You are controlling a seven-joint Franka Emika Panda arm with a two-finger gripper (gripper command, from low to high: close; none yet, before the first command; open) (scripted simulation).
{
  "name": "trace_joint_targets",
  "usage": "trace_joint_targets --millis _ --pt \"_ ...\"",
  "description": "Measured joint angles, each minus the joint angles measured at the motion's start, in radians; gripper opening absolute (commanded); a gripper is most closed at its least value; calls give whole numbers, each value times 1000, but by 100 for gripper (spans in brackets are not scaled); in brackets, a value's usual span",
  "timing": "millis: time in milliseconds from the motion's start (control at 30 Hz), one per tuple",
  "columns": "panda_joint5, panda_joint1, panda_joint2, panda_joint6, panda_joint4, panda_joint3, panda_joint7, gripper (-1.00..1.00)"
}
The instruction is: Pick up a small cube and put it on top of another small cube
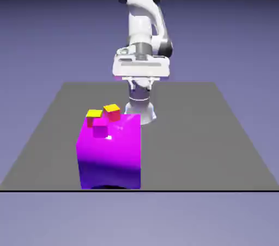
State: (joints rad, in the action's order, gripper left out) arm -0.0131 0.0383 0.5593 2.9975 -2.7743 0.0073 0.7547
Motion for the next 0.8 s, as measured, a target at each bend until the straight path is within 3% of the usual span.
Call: trace_joint_targets --millis 667,800 --pt "109 -84 -620 -870 496 -664 11 0" --pt "243 -122 -762 -1022 526 -699 0 0"
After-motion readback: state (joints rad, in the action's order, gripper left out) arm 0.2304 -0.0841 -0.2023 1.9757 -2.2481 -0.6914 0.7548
